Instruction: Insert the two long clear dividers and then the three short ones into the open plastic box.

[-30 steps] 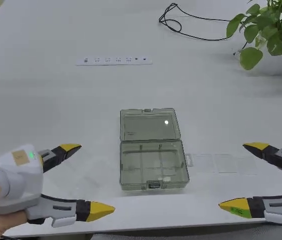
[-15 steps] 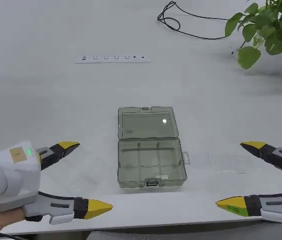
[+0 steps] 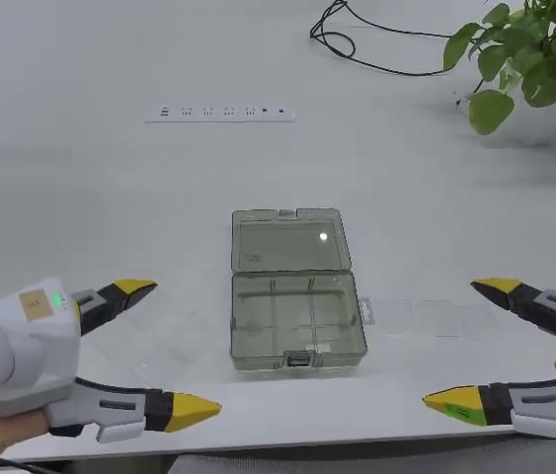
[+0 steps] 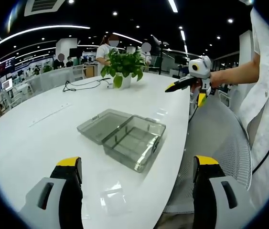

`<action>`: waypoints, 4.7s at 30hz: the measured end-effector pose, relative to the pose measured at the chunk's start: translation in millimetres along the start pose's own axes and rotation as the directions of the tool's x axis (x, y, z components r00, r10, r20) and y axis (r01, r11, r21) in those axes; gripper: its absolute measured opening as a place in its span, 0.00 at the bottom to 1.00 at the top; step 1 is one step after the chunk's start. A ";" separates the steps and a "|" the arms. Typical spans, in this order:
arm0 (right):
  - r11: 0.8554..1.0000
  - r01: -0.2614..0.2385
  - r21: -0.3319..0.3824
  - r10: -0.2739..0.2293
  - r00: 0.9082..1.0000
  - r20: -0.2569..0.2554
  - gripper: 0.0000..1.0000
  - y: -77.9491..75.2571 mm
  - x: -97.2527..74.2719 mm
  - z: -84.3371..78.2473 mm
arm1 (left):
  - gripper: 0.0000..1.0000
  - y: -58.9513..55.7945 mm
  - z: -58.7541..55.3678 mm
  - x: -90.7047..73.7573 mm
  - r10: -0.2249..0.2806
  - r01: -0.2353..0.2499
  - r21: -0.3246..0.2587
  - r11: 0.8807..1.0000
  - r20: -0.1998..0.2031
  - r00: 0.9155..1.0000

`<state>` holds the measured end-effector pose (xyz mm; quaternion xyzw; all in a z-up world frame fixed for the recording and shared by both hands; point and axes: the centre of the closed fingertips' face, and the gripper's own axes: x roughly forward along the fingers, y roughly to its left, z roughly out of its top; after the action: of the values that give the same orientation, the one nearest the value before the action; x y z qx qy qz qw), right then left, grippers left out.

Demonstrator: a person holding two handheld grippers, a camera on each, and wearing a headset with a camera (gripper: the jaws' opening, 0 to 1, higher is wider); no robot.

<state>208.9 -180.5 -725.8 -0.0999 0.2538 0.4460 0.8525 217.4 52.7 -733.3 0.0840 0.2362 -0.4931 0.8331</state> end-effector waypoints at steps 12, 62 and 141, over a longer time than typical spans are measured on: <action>1.000 -0.003 0.002 0.003 1.000 0.001 0.96 -0.8 0.6 1.6 | 0.98 -2.4 0.9 2.5 -0.009 0.009 -0.003 1.000 -0.003 1.000; 1.000 -0.018 0.025 0.018 1.000 0.003 0.93 -4.4 12.3 5.0 | 0.80 77.7 -41.5 -19.2 0.145 -0.164 -0.107 0.981 -0.162 0.976; 0.999 -0.037 0.040 0.037 0.999 0.012 0.90 4.9 20.3 2.3 | 0.32 121.0 -125.1 -14.9 0.197 -0.346 -0.107 0.932 -0.653 0.731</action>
<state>215.3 -162.4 -734.2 -0.0755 0.2595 0.4572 0.8473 276.8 171.4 -846.8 0.1854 0.5405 -0.2785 0.7720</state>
